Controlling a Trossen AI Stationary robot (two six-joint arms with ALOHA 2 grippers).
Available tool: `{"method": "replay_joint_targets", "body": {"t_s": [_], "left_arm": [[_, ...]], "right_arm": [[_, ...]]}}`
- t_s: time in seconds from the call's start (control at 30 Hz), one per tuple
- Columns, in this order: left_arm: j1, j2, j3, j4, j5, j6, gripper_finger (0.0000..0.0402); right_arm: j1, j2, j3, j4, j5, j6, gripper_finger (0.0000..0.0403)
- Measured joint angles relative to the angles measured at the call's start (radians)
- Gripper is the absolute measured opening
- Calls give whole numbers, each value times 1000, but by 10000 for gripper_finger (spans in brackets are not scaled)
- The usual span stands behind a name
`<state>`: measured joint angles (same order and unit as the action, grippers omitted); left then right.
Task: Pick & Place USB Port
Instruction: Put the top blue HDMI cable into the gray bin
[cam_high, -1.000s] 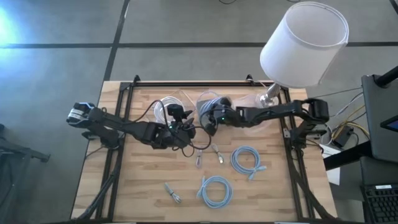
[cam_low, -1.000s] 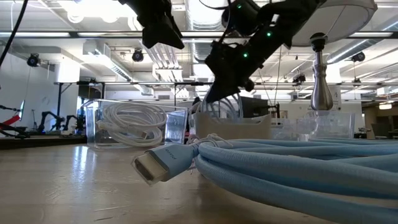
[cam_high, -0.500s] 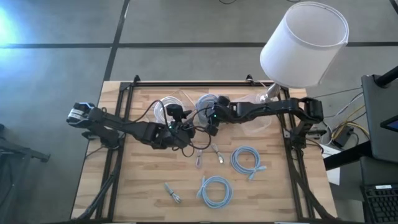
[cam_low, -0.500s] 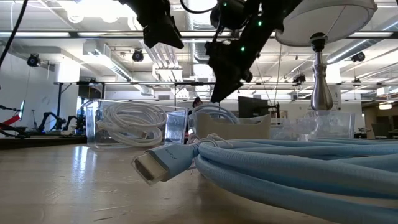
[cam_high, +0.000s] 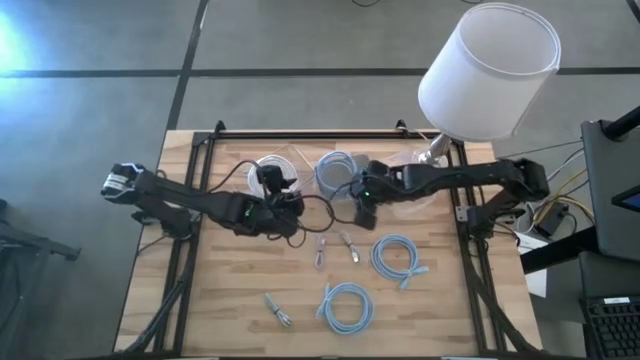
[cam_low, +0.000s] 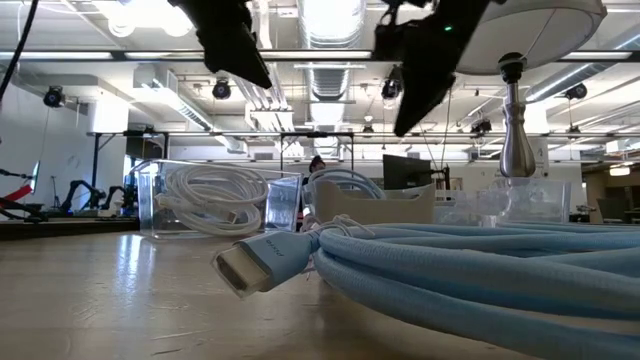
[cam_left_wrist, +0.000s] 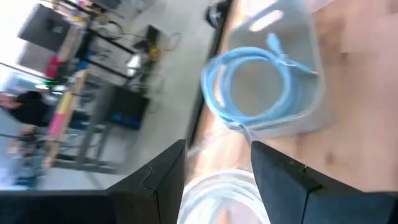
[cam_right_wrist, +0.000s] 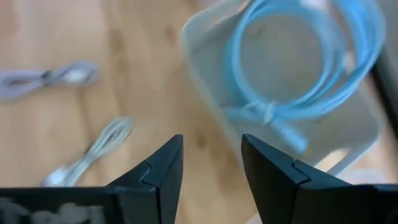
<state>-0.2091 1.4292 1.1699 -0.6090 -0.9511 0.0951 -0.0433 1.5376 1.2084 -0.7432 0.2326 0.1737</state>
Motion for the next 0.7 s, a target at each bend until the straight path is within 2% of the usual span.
{"method": "replay_joint_targets", "body": {"t_s": [0.17, 0.33, 0.5, 0.7], "left_arm": [[10, -60, -39, -4, 110, -23, 184], [30, -124, -120, 57, 127, -35, 184], [62, -182, -214, 190, 218, -34, 183], [109, -218, -283, 352, 295, 43, 183]], "right_arm": [[44, -72, -93, -31, -111, 62, 153], [89, -126, -233, -29, -234, 139, 150], [134, -128, -342, -30, -237, 154, 148], [137, -97, -390, 42, -226, 92, 150]]}}
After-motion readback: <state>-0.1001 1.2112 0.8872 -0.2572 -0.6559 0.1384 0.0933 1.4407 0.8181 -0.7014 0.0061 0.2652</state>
